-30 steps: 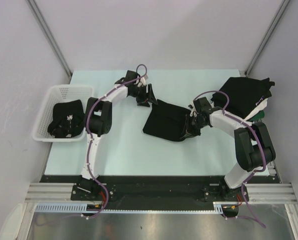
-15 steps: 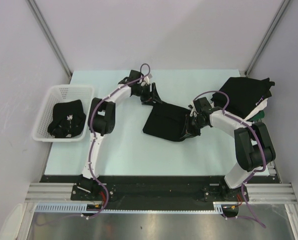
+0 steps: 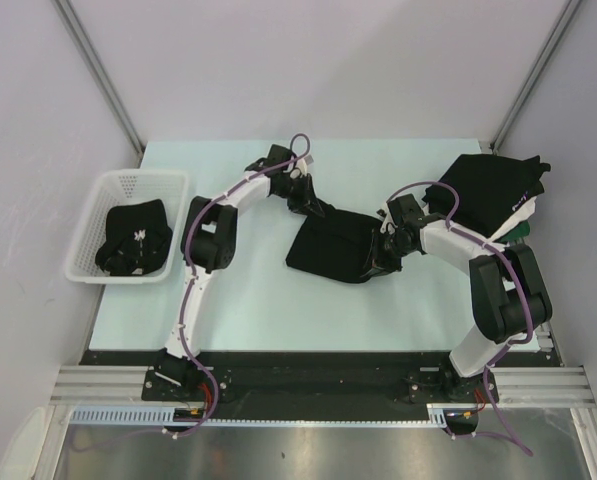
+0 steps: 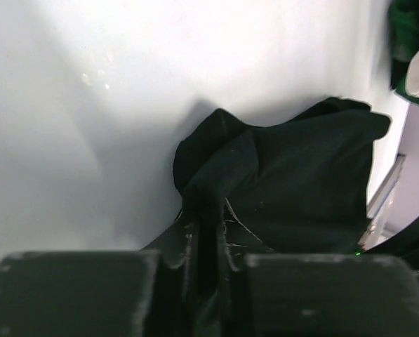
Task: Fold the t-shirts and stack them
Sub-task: Put the neatly folded tshirt into the corner of the board with both arms
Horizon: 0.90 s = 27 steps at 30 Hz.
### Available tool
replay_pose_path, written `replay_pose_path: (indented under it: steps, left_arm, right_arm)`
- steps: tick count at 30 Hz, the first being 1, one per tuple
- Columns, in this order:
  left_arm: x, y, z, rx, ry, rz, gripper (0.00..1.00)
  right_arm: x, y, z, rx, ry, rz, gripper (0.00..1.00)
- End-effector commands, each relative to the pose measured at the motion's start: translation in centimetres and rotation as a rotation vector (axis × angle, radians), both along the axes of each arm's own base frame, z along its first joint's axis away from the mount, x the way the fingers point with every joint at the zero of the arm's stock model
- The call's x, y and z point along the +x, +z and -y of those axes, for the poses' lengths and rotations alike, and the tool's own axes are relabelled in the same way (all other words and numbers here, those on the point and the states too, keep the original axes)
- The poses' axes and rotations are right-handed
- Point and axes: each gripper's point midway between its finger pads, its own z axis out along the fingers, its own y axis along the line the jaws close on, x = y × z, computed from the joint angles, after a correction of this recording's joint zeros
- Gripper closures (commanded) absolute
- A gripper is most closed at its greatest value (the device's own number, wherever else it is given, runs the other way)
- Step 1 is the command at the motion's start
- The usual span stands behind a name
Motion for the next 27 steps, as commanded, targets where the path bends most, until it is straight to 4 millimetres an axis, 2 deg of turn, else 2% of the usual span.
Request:
replay_pose_path:
  steps: [1,5,9,11,12,14,15,16,17,18,19,20,21,23,24,25,27]
  left_arm:
    - [-0.4,-1.4,-0.1,0.033,-0.002,-0.018,1.00]
    - [0.0,-1.6,0.0,0.040,0.016,-0.012,1.00]
    - [0.7,-0.1,0.2,0.023,0.025,0.027,1.00]
    - [1.3,2.1,0.6,-0.005,0.035,0.077,1.00]
    - [1.8,3.3,0.9,-0.021,0.038,0.111,1.00]
    - [2.3,6.4,1.5,-0.058,0.038,0.166,1.00]
    - [2.5,7.4,1.7,-0.069,0.043,0.188,1.00]
    - [2.7,8.4,1.8,-0.077,0.050,0.197,1.00]
    - [3.0,10.7,2.3,-0.100,0.047,0.237,1.00]
    - [3.0,11.5,2.4,-0.106,0.050,0.243,1.00]
    - [3.0,12.6,2.6,-0.115,0.054,0.257,1.00]
    - [3.0,14.6,2.8,-0.132,0.053,0.291,1.00]
    - [3.1,15.5,2.8,-0.133,0.063,0.305,1.00]
    - [2.8,18.0,2.9,-0.153,0.072,0.344,1.00]
    - [2.8,18.7,2.8,-0.155,0.077,0.358,1.00]
    - [2.7,19.3,2.8,-0.163,0.082,0.362,1.00]
    - [2.4,21.1,2.9,-0.181,0.091,0.381,1.00]
  right_arm:
    - [-0.1,0.2,-0.3,0.029,0.012,-0.006,1.00]
    - [-0.1,0.6,-0.3,0.032,0.015,0.004,1.00]
    - [0.7,1.9,-0.1,0.044,0.002,0.054,1.00]
    - [1.1,3.0,0.0,0.040,0.017,0.087,1.00]
    - [2.2,4.2,0.0,0.033,0.018,0.130,1.00]
    - [3.0,5.5,0.3,0.006,0.038,0.170,1.00]
    - [4.3,6.9,0.5,-0.006,0.033,0.220,1.00]
    - [4.7,7.6,0.8,-0.021,0.034,0.234,1.00]
    - [5.3,8.1,1.1,-0.042,0.039,0.259,1.00]
    - [6.6,9.8,1.4,-0.044,0.030,0.308,1.00]
    - [7.0,10.3,1.7,-0.057,0.026,0.318,1.00]
    - [7.5,10.8,2.0,-0.066,0.022,0.335,1.00]
    - [8.6,12.2,2.4,-0.068,0.016,0.378,1.00]
    - [9.4,13.0,3.0,-0.098,0.012,0.399,1.00]
    - [9.9,13.3,3.5,-0.119,0.019,0.415,1.00]
    - [10.5,14.5,3.9,-0.132,0.016,0.440,1.00]
    - [11.4,15.0,4.6,-0.158,0.021,0.461,1.00]
